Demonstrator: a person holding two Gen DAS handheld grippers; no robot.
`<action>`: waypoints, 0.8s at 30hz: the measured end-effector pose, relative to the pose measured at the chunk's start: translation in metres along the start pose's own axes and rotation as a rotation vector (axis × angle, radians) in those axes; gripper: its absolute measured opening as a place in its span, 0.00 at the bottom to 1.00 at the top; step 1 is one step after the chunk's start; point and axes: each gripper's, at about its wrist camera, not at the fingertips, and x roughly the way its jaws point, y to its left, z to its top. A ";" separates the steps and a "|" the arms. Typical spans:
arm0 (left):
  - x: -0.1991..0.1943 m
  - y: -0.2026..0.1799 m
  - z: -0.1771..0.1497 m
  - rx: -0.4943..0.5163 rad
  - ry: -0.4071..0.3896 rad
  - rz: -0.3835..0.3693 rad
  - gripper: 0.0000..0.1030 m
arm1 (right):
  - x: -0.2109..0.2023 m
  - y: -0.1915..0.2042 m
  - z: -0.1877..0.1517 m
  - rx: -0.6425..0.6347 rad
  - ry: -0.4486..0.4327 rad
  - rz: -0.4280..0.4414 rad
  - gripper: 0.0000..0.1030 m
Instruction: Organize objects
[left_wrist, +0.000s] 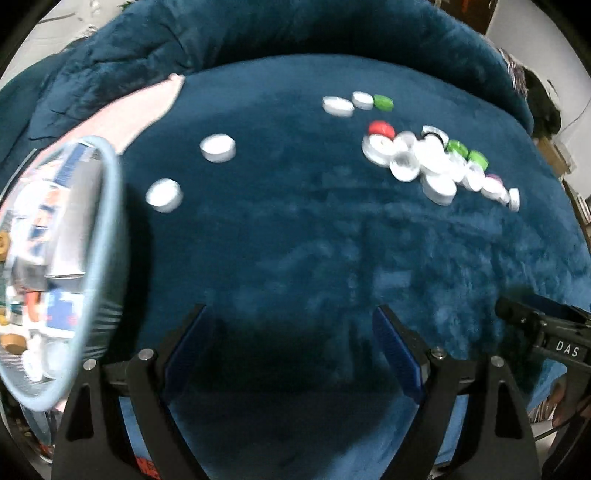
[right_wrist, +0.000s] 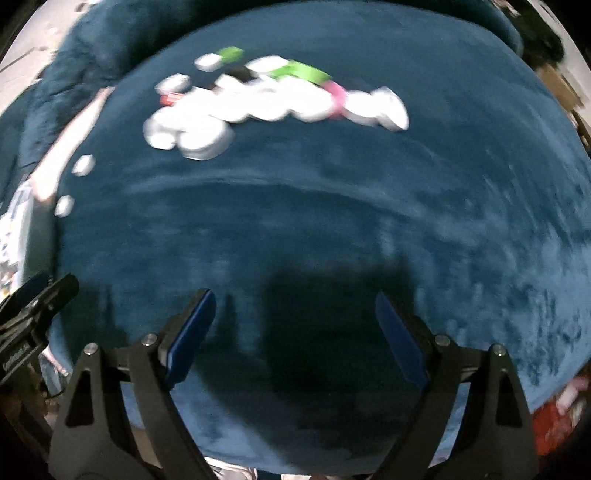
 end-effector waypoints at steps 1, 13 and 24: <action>0.008 -0.004 -0.001 0.001 0.015 0.004 0.87 | 0.004 -0.003 0.000 0.009 0.014 -0.009 0.87; 0.050 -0.020 -0.008 -0.061 0.041 0.037 1.00 | 0.020 0.001 -0.012 -0.074 -0.116 -0.042 1.00; 0.042 -0.017 -0.017 -0.070 -0.023 0.036 1.00 | 0.019 0.001 -0.020 -0.064 -0.199 -0.042 1.00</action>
